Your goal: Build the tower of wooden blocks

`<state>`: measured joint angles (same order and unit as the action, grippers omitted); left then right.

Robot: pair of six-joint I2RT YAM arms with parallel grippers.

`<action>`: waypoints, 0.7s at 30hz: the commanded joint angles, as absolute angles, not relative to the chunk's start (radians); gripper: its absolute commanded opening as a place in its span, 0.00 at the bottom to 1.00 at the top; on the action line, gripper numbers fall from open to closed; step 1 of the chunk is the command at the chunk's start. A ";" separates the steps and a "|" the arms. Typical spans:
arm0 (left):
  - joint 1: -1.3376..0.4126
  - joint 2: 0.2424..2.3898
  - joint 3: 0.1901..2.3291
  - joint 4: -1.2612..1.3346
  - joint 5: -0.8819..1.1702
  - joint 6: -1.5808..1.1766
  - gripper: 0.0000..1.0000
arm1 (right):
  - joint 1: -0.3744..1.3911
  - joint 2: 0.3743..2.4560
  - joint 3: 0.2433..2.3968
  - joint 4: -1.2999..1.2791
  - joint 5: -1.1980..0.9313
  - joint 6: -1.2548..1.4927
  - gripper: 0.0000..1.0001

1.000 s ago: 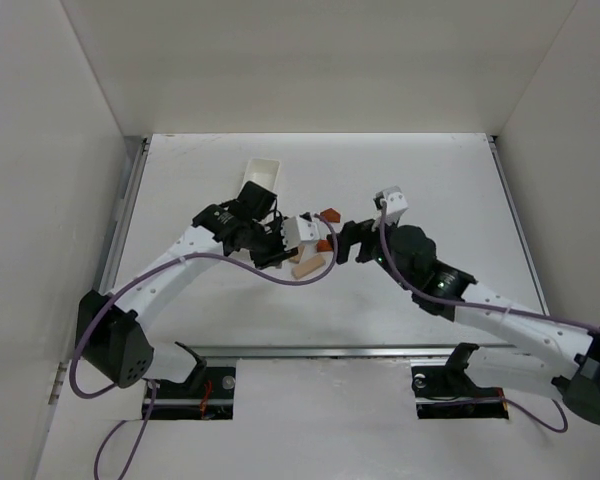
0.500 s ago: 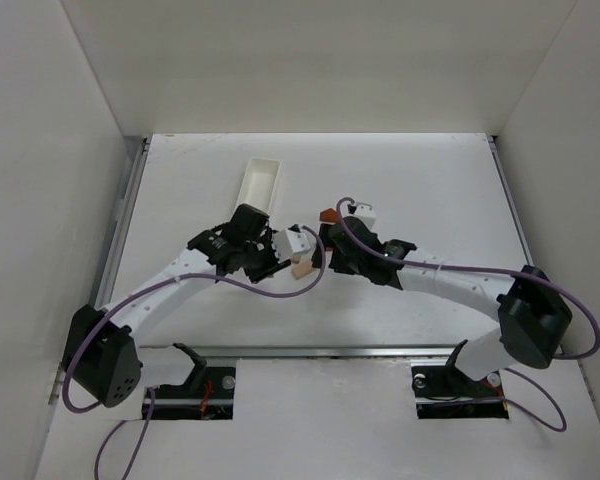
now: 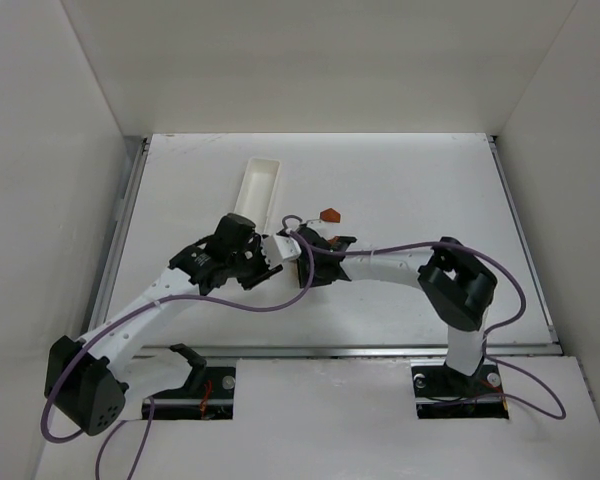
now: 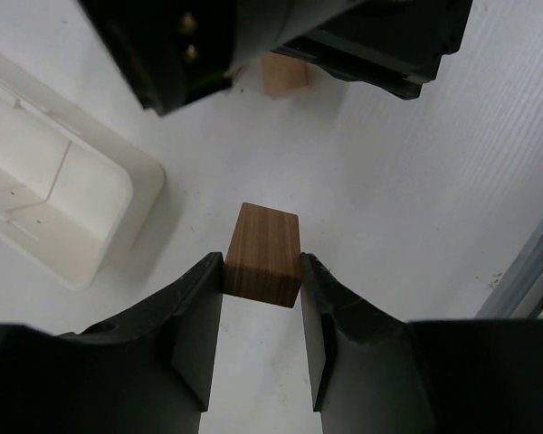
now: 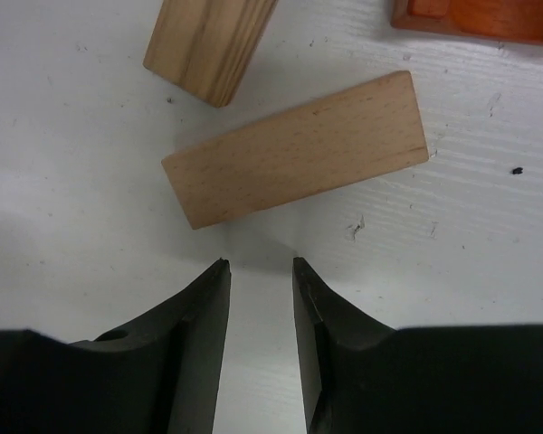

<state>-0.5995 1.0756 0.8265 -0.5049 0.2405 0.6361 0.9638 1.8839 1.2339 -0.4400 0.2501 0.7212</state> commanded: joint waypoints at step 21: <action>-0.598 1.051 0.821 -0.475 0.252 0.617 0.00 | 0.996 2.022 1.483 -0.388 0.026 0.637 0.35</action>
